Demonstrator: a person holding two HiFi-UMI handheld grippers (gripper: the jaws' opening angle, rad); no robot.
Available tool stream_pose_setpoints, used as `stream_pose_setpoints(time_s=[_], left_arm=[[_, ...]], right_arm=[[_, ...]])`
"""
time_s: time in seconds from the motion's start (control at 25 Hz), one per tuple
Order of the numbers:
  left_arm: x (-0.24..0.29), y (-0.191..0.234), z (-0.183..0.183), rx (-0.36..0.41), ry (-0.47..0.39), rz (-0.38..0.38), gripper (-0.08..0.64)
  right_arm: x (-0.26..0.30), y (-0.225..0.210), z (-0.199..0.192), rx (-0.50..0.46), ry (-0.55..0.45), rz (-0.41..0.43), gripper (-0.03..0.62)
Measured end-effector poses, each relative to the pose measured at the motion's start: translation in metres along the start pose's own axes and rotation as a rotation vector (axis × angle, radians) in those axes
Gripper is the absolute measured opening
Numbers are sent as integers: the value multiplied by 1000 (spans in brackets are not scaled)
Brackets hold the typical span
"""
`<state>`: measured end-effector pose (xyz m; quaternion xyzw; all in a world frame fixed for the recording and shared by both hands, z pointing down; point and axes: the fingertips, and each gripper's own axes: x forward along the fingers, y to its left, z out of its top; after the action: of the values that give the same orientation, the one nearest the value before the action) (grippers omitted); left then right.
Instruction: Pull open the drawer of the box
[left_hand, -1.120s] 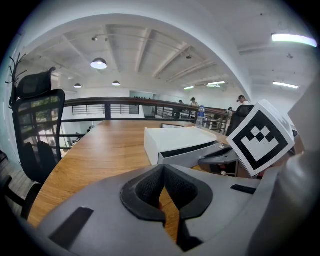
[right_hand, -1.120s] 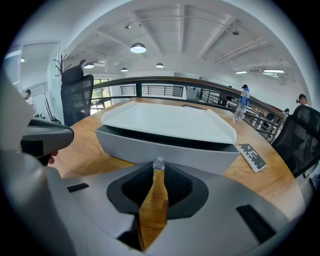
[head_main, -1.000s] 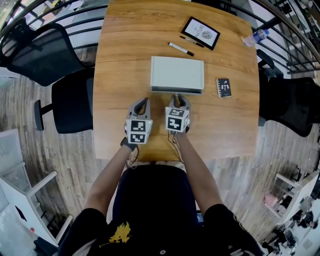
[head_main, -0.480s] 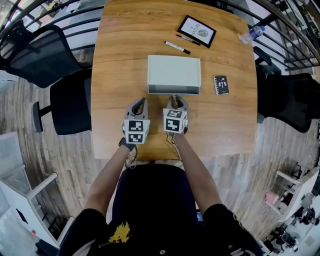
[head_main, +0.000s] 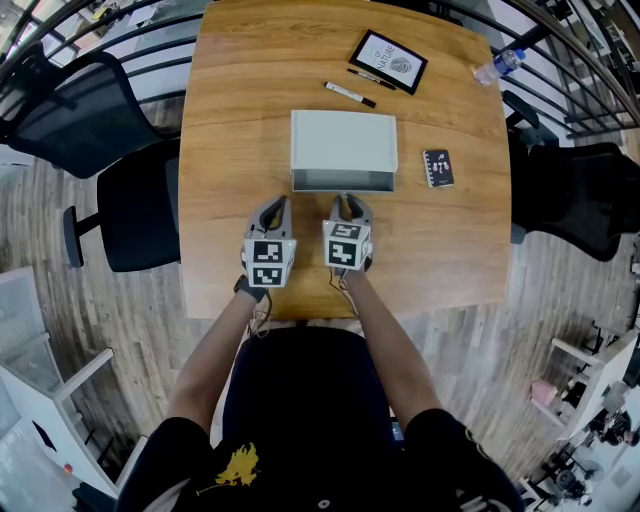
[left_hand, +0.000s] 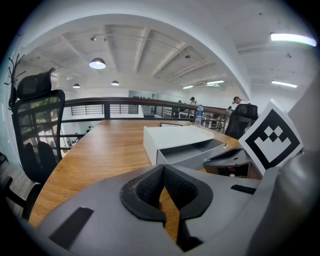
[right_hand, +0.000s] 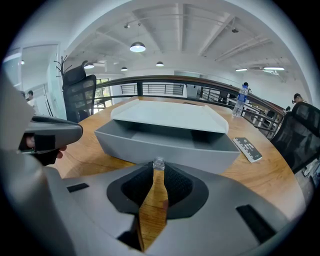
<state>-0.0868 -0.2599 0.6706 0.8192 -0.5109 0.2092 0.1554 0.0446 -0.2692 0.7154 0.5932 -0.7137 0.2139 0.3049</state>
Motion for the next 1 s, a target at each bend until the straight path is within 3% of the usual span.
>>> stream_pose_setpoints(time_s=[1.0], left_arm=[[-10, -5, -18, -13, 37, -5, 16]], right_arm=[[-13, 2, -13, -2, 20, 10, 67]])
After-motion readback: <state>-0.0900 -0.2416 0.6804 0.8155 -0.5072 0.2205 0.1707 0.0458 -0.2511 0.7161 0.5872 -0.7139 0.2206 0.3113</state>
